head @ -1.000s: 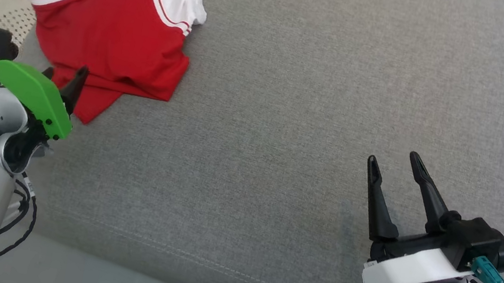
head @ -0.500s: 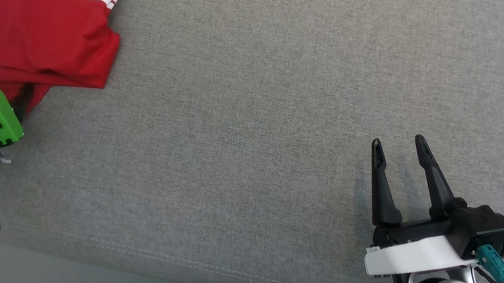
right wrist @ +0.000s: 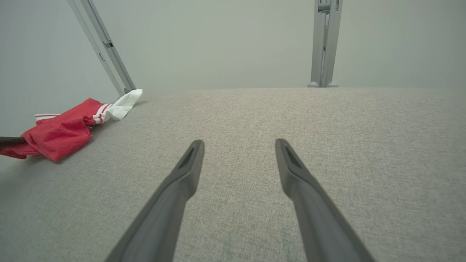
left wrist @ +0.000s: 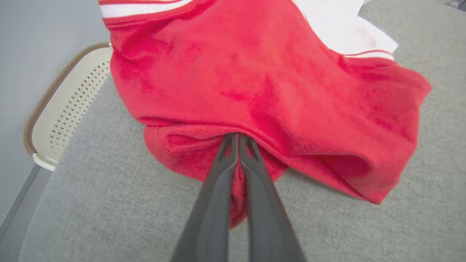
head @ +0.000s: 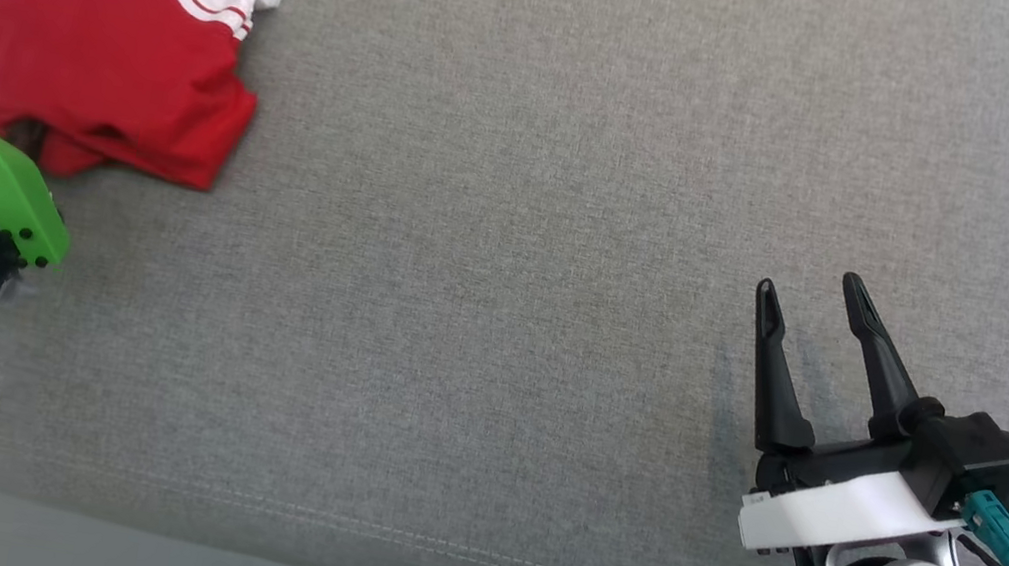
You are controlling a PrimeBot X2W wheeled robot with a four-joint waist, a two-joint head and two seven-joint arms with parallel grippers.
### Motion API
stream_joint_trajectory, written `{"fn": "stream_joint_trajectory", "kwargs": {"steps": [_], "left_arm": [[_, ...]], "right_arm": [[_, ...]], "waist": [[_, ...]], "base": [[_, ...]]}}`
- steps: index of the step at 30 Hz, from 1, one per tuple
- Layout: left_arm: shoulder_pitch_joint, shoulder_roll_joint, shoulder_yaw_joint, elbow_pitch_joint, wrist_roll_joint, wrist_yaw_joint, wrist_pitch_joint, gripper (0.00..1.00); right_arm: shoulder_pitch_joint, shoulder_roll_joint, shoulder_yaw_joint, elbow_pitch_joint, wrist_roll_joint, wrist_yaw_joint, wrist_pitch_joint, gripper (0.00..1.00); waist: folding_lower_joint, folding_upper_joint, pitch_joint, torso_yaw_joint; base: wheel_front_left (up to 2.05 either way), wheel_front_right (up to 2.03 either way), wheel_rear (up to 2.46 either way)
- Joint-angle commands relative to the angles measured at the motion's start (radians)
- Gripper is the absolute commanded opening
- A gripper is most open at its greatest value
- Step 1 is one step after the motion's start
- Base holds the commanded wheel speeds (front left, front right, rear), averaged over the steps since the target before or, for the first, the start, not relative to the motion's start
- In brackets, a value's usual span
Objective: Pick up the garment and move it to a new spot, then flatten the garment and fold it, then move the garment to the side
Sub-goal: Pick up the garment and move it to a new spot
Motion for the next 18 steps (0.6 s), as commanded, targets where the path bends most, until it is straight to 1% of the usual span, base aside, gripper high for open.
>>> {"fn": "stream_joint_trajectory", "kwargs": {"steps": [1,4,8,9,14,18], "left_arm": [[-0.022,0.017,-0.019,-0.030,0.042,0.007,-0.078,0.00],[-0.017,0.019,-0.033,-0.071,0.071,0.019,-0.138,0.00],[-0.010,0.033,-0.048,-0.155,0.110,0.060,-0.202,0.00],[-0.010,0.033,-0.048,-0.155,0.110,0.060,-0.202,0.00],[0.024,0.047,-0.080,-0.328,0.166,0.131,-0.233,0.00],[0.077,0.068,-0.100,-0.519,0.201,0.203,-0.213,0.00]], "right_arm": [[0.017,-0.003,-0.010,0.008,0.012,-0.001,-0.009,1.00],[0.034,-0.001,-0.018,0.013,0.019,-0.001,-0.015,1.00],[0.051,0.000,-0.026,0.018,0.026,-0.001,-0.019,1.00],[0.051,0.000,-0.026,0.018,0.026,-0.001,-0.019,1.00],[0.074,0.001,-0.040,0.020,0.038,-0.001,-0.024,1.00],[0.088,0.001,-0.041,0.023,0.058,-0.001,-0.030,1.00]], "waist": [[-0.0001,0.0000,-0.056,0.019],[-0.0001,0.0000,-0.097,0.023],[-0.0001,0.0000,-0.149,0.019],[-0.0001,0.0000,-0.149,0.019],[-0.0001,0.0000,-0.203,-0.005],[-0.0001,0.0000,-0.235,-0.042]], "base": [[0.00,0.00,0.00],[0.00,0.00,0.00],[0.00,0.00,0.00],[0.00,0.00,0.00],[0.00,0.00,0.00],[0.00,0.00,0.00]]}}
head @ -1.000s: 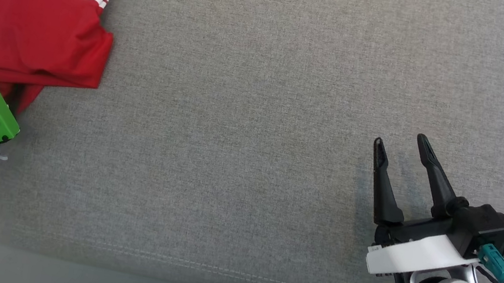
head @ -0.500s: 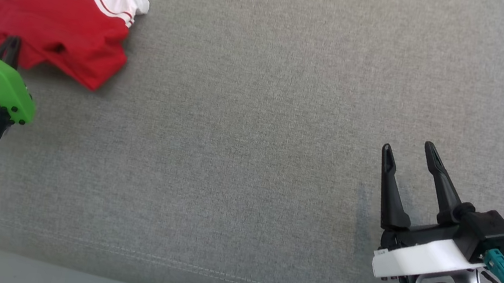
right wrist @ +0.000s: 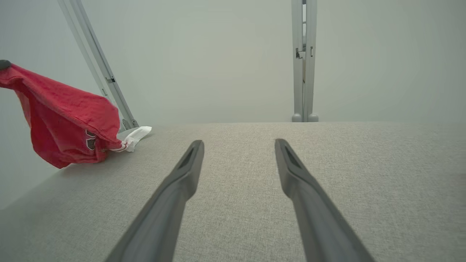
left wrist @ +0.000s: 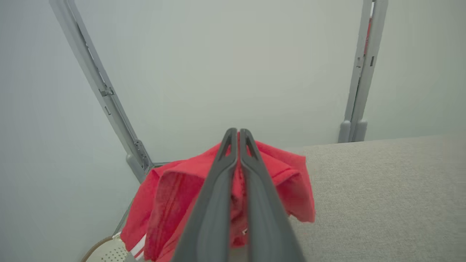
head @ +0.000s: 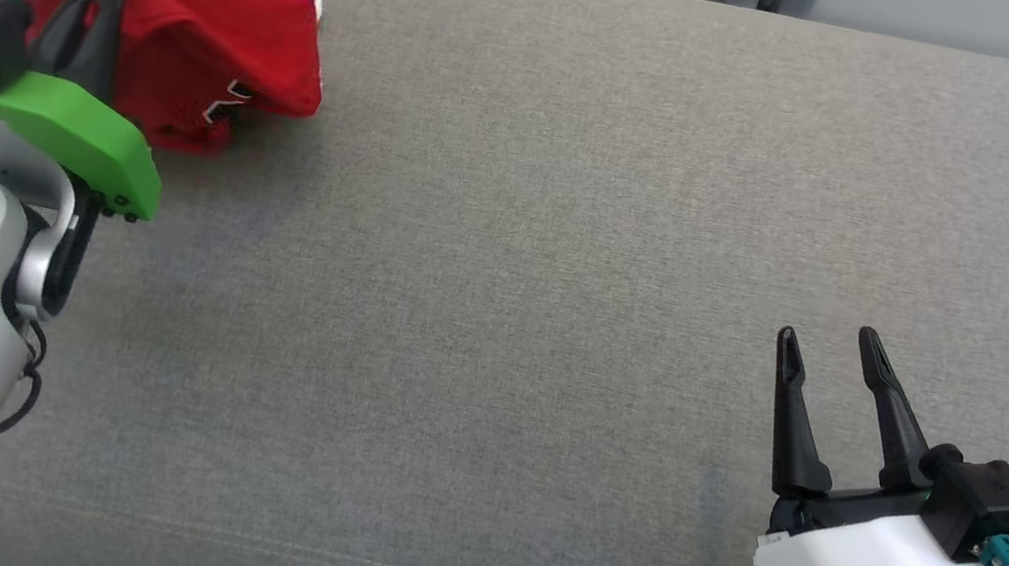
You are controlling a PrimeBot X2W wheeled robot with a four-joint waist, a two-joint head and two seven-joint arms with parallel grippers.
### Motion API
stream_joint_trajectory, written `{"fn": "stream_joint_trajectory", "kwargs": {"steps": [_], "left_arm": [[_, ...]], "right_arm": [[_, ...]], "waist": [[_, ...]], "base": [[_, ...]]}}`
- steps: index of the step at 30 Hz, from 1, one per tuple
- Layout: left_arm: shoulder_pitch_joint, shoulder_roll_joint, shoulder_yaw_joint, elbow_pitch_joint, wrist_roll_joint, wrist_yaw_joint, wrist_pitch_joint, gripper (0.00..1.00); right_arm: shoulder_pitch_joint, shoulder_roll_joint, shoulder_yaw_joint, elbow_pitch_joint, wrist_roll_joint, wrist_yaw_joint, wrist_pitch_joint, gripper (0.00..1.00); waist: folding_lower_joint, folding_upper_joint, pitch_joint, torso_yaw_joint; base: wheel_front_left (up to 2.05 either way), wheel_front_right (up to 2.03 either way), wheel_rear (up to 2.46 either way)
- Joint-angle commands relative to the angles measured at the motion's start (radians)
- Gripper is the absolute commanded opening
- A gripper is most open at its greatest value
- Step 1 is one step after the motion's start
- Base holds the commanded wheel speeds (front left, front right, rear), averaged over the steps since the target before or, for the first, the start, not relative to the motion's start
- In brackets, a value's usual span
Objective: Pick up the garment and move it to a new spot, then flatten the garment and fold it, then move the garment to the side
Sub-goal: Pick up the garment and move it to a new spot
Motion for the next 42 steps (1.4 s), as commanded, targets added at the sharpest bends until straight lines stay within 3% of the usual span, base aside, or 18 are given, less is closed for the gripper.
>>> {"fn": "stream_joint_trajectory", "kwargs": {"steps": [1,8,14,21,22,31,42], "left_arm": [[0.029,0.010,-0.003,-0.047,0.012,0.024,0.007,0.00],[0.155,0.018,-0.057,-0.395,0.063,0.145,0.075,0.00],[0.207,-0.055,-0.152,-0.529,0.079,0.173,0.131,0.00],[0.145,-0.175,-0.245,-0.497,0.099,0.140,0.140,0.00],[0.119,-0.200,-0.255,-0.472,0.103,0.131,0.136,0.00],[-0.013,-0.285,-0.274,-0.304,0.092,0.070,0.132,0.00],[-0.075,-0.350,-0.287,0.002,0.053,-0.027,0.075,0.00]], "right_arm": [[0.020,-0.002,0.000,0.003,0.010,-0.001,-0.009,1.00],[0.039,-0.002,-0.017,0.005,0.028,-0.001,-0.013,1.00],[0.031,-0.001,-0.029,-0.001,0.029,-0.001,-0.013,1.00],[0.009,-0.001,-0.019,-0.009,0.031,-0.001,-0.004,1.00],[0.000,-0.001,-0.009,-0.008,0.034,-0.001,-0.004,1.00],[-0.009,-0.001,0.002,0.007,0.069,-0.001,-0.022,1.00],[-0.026,-0.001,0.028,0.047,0.125,-0.001,-0.038,1.00]], "waist": [[0.0000,0.0000,-0.038,-0.046],[0.0000,0.0000,-0.061,-0.125],[0.0000,0.0000,-0.060,-0.202],[0.0000,0.0000,-0.030,-0.321],[0.0000,0.0000,-0.017,-0.367],[0.0000,0.0000,0.058,-0.552],[0.0000,0.0000,0.137,-0.609]], "base": [[0.00,0.00,0.00],[0.00,0.00,0.00],[0.00,0.00,0.00],[0.00,0.00,0.00],[0.00,0.00,0.00],[0.00,0.00,0.00],[0.00,0.00,0.00]]}}
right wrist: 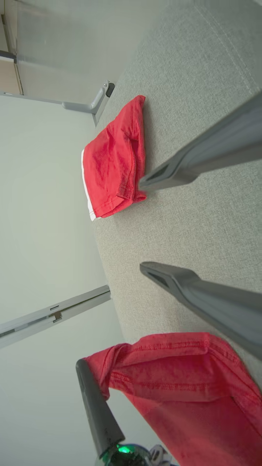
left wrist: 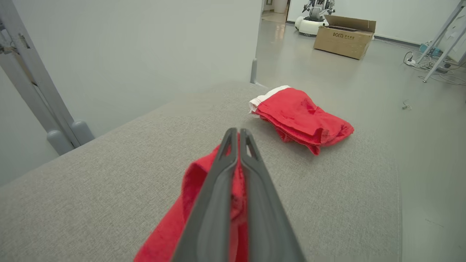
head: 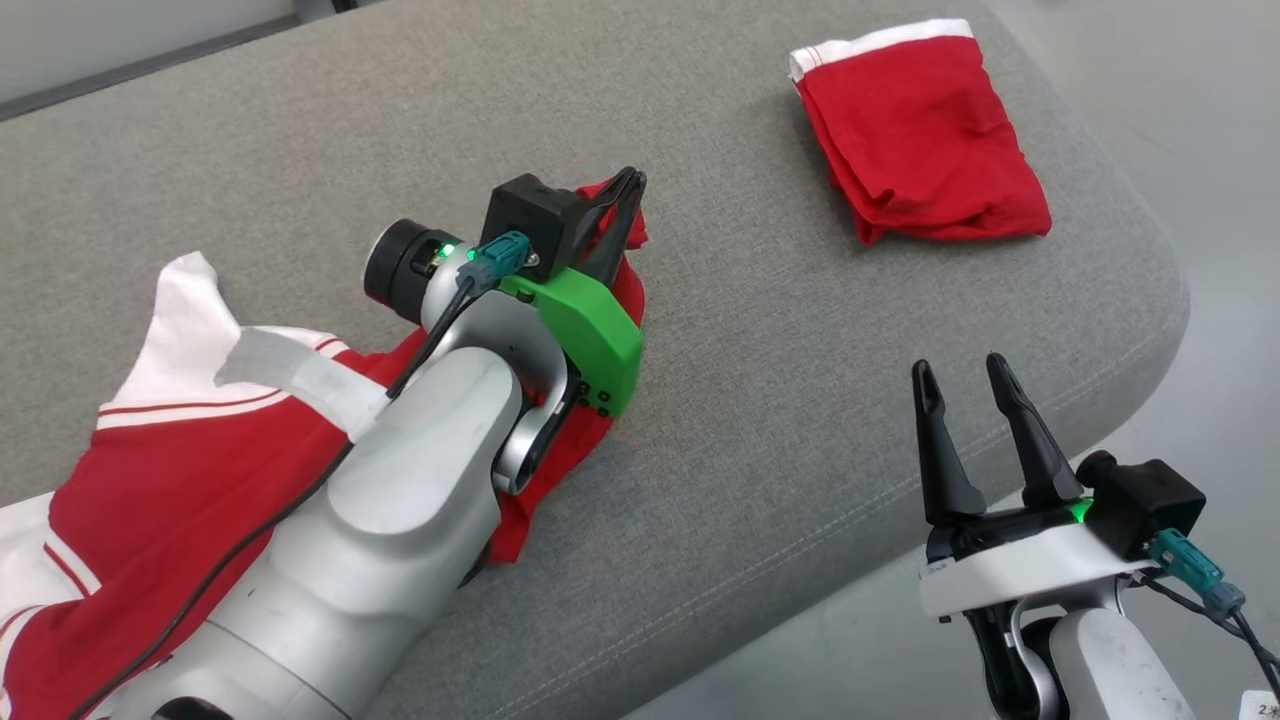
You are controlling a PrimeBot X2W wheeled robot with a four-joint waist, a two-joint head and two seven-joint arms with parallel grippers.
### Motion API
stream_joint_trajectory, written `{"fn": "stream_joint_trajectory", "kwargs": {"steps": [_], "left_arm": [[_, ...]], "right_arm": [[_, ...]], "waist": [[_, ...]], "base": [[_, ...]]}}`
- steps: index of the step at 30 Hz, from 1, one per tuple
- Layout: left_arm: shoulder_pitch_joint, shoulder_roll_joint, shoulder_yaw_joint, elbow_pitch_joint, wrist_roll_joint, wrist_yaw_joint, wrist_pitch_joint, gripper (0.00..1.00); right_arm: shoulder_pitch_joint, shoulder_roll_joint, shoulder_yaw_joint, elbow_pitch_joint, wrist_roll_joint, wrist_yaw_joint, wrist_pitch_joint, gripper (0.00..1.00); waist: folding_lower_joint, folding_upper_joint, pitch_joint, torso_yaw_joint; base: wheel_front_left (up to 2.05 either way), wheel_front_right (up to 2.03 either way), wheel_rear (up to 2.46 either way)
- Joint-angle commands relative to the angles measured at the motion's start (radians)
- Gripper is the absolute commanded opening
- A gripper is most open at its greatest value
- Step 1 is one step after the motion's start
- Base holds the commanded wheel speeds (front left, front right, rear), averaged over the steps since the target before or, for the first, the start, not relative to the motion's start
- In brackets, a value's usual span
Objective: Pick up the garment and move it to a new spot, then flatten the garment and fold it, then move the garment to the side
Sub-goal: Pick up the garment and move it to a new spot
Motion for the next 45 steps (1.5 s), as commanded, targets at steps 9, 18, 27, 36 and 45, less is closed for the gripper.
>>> {"fn": "stream_joint_trajectory", "kwargs": {"steps": [9,18,27,36,45], "left_arm": [[-0.046,-0.045,-0.041,0.117,0.008,-0.053,-0.087,1.00],[0.006,-0.022,-0.024,-0.010,0.015,-0.001,-0.168,1.00],[0.153,0.124,0.128,-0.212,-0.017,0.139,-0.196,1.00],[0.313,0.253,0.280,-0.330,-0.074,0.187,-0.200,1.00],[0.556,0.363,0.479,-0.397,-0.075,0.166,-0.200,1.00]], "right_arm": [[-0.036,0.001,0.004,0.007,-0.005,-0.001,-0.007,1.00],[-0.019,0.000,-0.007,0.003,-0.038,-0.001,-0.008,1.00],[-0.009,0.000,-0.015,0.010,-0.063,-0.001,-0.007,1.00],[-0.004,-0.001,-0.004,0.030,-0.074,-0.001,-0.004,1.00],[0.016,0.000,0.010,0.056,-0.085,-0.001,0.005,1.00]], "waist": [[0.0000,-0.0001,0.039,0.018],[0.0000,-0.0001,-0.020,0.143],[0.0000,-0.0001,-0.075,0.270],[0.0000,-0.0001,-0.115,0.333],[0.0000,-0.0001,-0.162,0.356]], "base": [[0.00,0.00,0.00],[0.00,0.00,0.00],[0.00,0.00,0.00],[0.00,0.00,0.00],[0.00,0.00,0.00]]}}
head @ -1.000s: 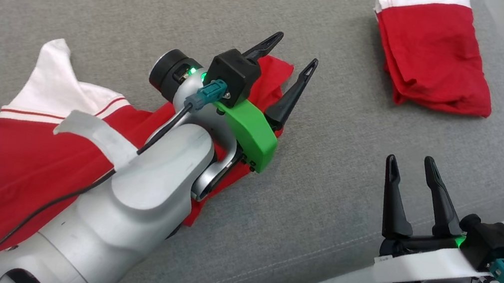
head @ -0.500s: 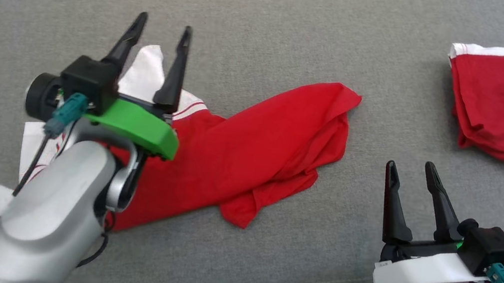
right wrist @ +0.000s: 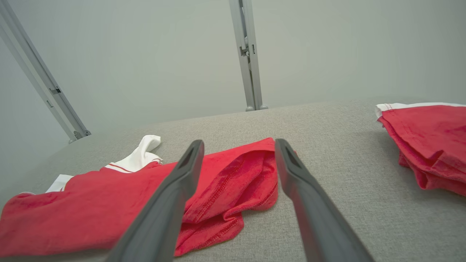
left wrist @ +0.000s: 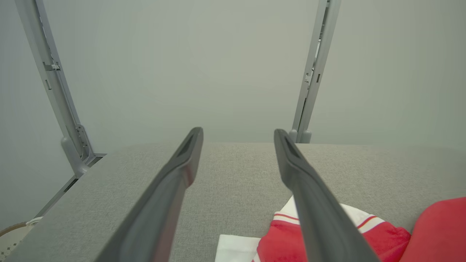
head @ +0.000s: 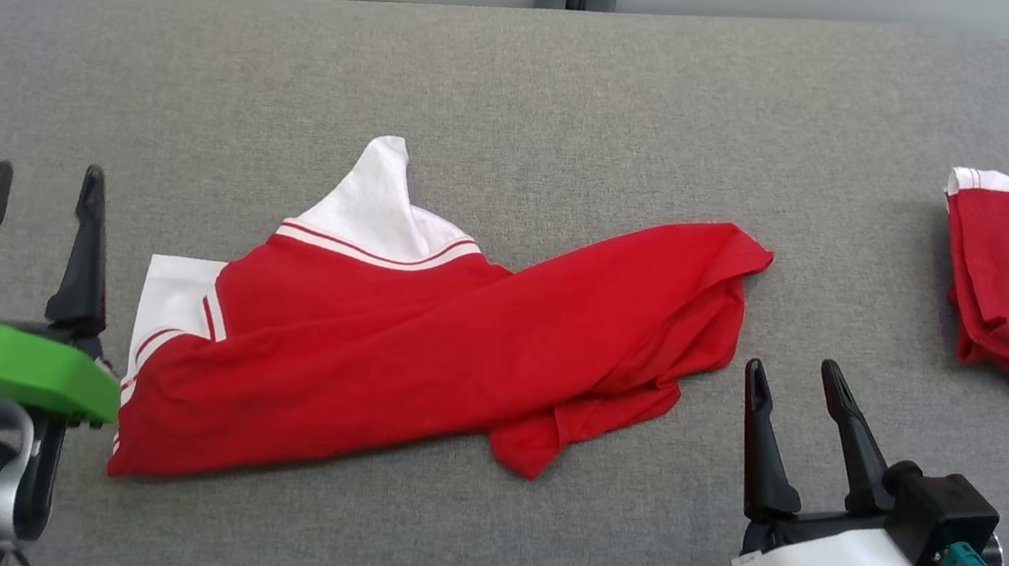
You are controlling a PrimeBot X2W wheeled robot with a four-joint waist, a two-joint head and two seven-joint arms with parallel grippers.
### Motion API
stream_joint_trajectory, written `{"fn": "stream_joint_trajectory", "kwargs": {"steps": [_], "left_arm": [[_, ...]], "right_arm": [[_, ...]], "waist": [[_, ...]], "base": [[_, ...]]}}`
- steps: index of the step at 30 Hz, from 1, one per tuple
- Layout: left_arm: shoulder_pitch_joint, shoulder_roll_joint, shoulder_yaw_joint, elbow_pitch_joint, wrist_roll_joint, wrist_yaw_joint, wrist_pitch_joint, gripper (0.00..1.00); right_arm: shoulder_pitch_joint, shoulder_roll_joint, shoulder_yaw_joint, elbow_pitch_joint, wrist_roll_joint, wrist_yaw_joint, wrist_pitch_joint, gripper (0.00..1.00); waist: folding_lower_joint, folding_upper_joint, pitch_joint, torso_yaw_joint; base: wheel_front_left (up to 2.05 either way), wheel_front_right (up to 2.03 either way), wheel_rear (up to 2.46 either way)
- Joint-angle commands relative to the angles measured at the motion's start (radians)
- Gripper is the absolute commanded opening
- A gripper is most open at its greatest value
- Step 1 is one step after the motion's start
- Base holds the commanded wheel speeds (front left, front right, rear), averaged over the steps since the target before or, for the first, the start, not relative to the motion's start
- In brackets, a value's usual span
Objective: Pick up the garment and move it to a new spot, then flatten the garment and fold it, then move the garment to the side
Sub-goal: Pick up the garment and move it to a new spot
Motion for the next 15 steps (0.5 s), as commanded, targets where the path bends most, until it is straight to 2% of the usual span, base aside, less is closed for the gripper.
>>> {"fn": "stream_joint_trajectory", "kwargs": {"steps": [1,10,15], "left_arm": [[0.037,0.012,0.016,-0.006,0.010,-0.006,0.000,1.00],[0.232,0.048,0.101,-0.068,0.020,-0.019,0.000,1.00],[0.308,0.031,0.108,-0.119,0.041,-0.035,0.000,1.00]], "right_arm": [[0.012,-0.002,0.000,0.004,-0.007,-0.001,0.002,1.00],[0.061,-0.002,-0.001,0.005,-0.024,-0.001,0.025,1.00],[0.083,-0.002,-0.029,-0.011,-0.030,-0.001,0.030,1.00]], "waist": [[0.0000,0.0000,-0.022,0.013],[0.0000,0.0000,-0.092,0.029],[0.0000,0.0000,-0.127,0.034]], "base": [[0.00,0.00,0.00],[0.00,0.00,0.00],[0.00,0.00,0.00]]}}
